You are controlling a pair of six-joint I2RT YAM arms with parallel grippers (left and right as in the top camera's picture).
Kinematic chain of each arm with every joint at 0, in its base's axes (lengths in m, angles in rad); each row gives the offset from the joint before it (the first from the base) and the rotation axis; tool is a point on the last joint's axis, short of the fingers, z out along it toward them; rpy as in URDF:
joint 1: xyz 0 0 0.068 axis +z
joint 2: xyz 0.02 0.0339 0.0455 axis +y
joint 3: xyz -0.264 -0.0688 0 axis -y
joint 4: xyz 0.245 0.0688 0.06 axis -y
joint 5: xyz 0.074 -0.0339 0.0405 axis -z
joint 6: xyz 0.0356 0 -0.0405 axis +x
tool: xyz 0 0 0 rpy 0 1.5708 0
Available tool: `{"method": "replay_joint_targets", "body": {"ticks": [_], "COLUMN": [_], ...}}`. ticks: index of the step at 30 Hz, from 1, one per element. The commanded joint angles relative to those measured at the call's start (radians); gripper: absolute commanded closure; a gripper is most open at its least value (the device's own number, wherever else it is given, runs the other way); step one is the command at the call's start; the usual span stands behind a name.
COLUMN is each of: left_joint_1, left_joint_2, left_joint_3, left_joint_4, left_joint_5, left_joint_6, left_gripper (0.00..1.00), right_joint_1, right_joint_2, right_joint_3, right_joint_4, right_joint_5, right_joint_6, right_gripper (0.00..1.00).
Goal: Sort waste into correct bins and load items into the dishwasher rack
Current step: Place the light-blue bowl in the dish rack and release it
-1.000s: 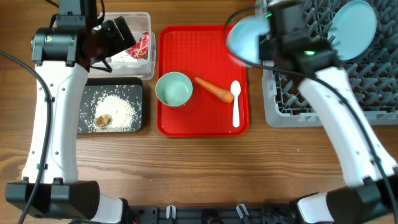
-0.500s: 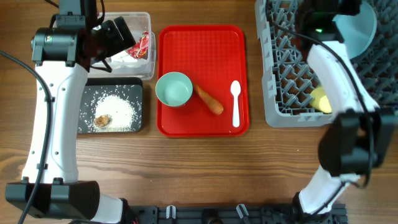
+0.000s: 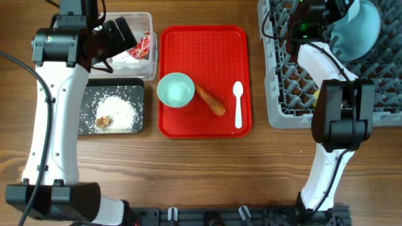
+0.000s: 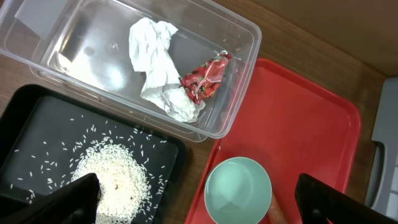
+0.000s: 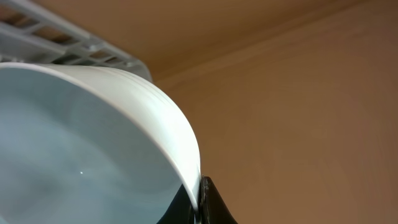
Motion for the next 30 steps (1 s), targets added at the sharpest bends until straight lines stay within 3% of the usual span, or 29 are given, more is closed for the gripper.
{"method": "replay_joint_targets", "body": {"ticks": [1, 10, 17, 20, 24, 26, 28, 30], "left_joint_1": [0.003, 0.003, 0.003, 0.003, 0.003, 0.003, 0.003, 0.003], "left_joint_2": [0.006, 0.006, 0.006, 0.006, 0.006, 0.006, 0.006, 0.006], "left_joint_3": [0.000, 0.000, 0.000, 0.000, 0.000, 0.000, 0.000, 0.000], "left_joint_4": [-0.001, -0.001, 0.000, 0.000, -0.001, -0.001, -0.001, 0.000], "left_joint_5": [-0.006, -0.006, -0.006, -0.006, -0.006, -0.006, -0.006, -0.006], "left_joint_6": [-0.010, -0.010, -0.010, -0.010, -0.010, -0.010, -0.010, -0.010], "left_gripper": [0.00, 0.00, 0.00, 0.00, 0.00, 0.00, 0.00, 0.00], "right_joint_1": [-0.001, -0.001, 0.005, 0.037, 0.092, 0.115, 0.134, 0.138], "right_joint_2": [0.030, 0.030, 0.030, 0.030, 0.030, 0.030, 0.030, 0.029], "right_joint_3": [0.005, 0.005, 0.005, 0.005, 0.005, 0.005, 0.005, 0.005], "right_joint_4": [-0.055, -0.154, -0.344, -0.367, -0.365, -0.365, -0.364, -0.360], "right_joint_5": [-0.005, -0.050, -0.076, -0.072, -0.072, -0.069, -0.050, -0.004], "right_joint_6": [0.119, 0.226, 0.335, 0.335, 0.336, 0.342, 0.383, 0.433], "right_gripper": [0.96, 0.96, 0.94, 0.78, 0.75, 0.59, 0.53, 0.34]}}
